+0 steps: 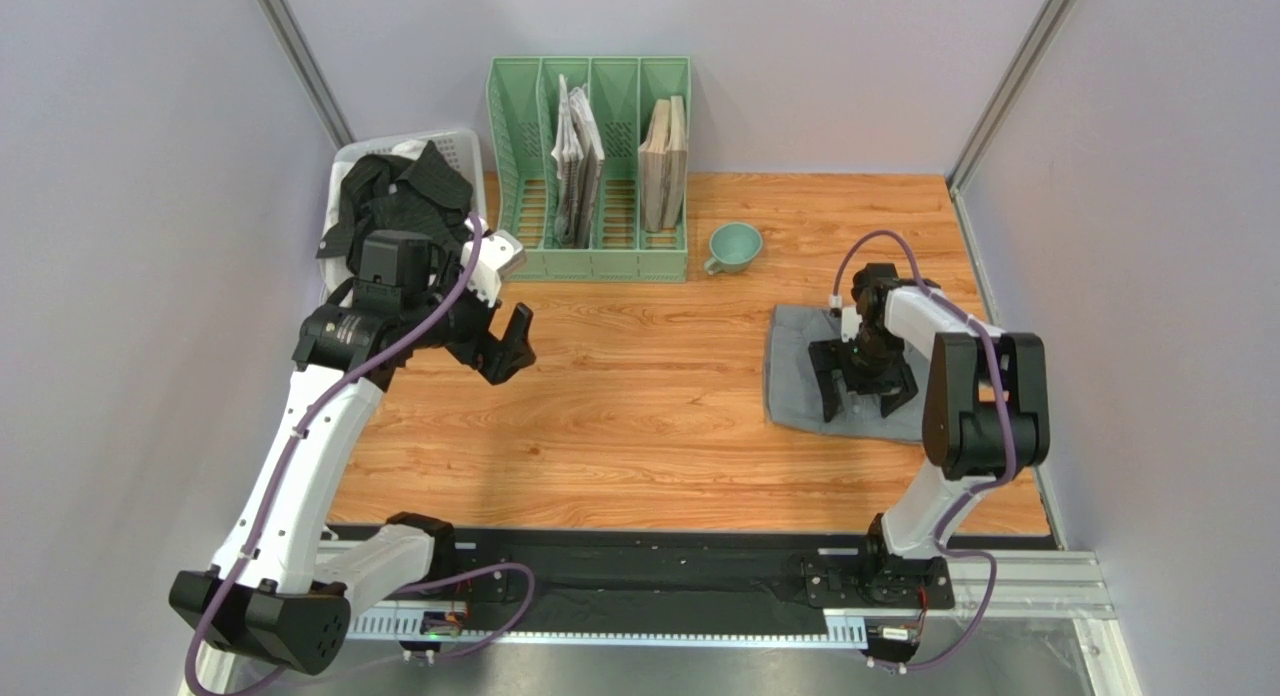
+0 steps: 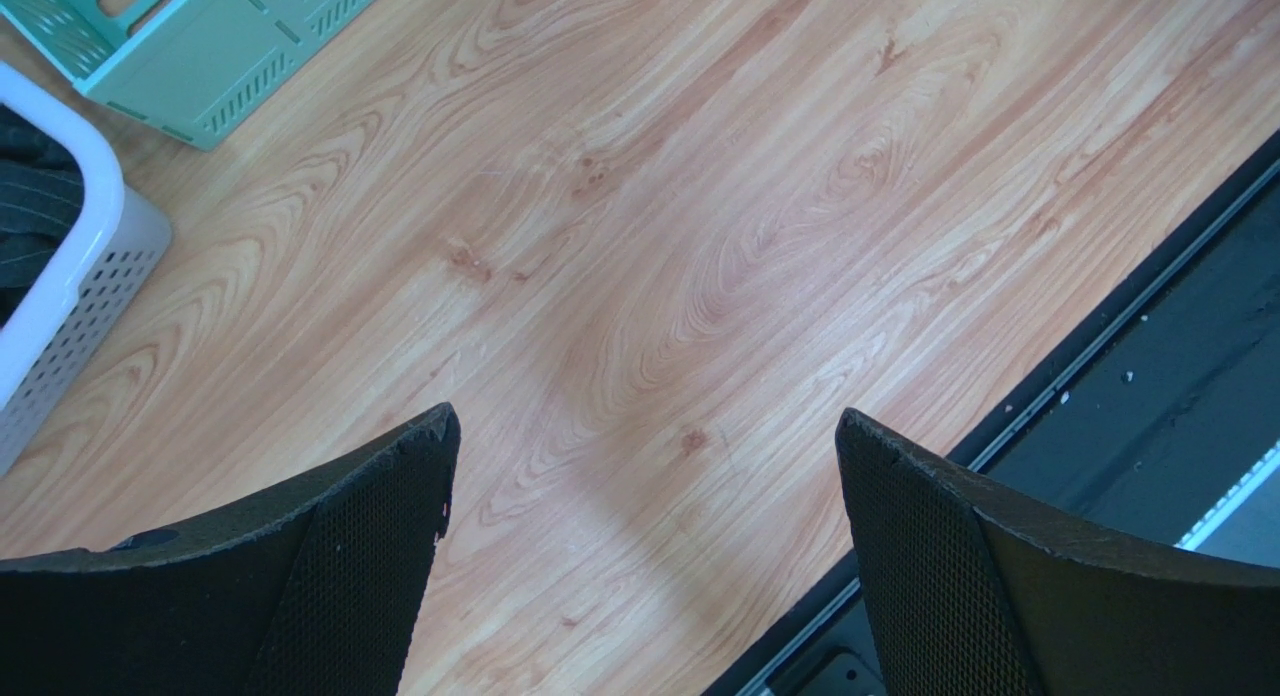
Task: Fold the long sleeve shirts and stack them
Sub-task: Neatly place the folded shirt to the corner
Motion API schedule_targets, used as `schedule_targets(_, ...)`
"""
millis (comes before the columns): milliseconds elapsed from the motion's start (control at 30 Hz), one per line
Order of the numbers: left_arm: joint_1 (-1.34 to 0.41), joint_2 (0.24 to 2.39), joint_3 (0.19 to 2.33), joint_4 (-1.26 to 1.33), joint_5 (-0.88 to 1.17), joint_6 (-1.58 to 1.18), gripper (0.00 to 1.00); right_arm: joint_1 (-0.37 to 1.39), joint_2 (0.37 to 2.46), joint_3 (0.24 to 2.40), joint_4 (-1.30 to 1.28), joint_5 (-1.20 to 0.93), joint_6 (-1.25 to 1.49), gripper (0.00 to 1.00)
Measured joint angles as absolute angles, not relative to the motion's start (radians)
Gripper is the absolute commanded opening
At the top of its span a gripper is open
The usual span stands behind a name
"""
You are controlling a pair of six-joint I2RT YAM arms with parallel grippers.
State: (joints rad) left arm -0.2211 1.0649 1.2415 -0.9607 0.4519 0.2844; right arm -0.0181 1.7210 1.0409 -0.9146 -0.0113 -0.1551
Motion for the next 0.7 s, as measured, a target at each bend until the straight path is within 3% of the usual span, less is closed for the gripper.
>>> schedule_targets(33,-0.221,1.058,1.238,-0.961,0.447,0.286,0.99,-0.018,1.745,1.066,-0.928,-0.007,-0.151,0.85)
schedule_targets(67,-0.221,1.053,1.235,-0.962,0.441,0.287,0.99,-0.019,1.788,1.113,-0.949,-0.003,-0.150,0.88)
schedule_targets(233,-0.221,1.049,1.223,-0.971,0.415,0.292,0.99,-0.055,1.991,1.409,-1.037,-0.025,-0.156,0.85)
schedule_targets(567,-0.221,1.048,1.223,-1.005,0.381,0.309,0.99,-0.144,2.455,2.211,-1.086,-0.061,-0.242,0.90)
schedule_targets(700,-0.220,1.047,1.213,-1.005,0.364,0.330,0.99,-0.158,2.501,2.290,-1.074,-0.061,-0.268,0.91)
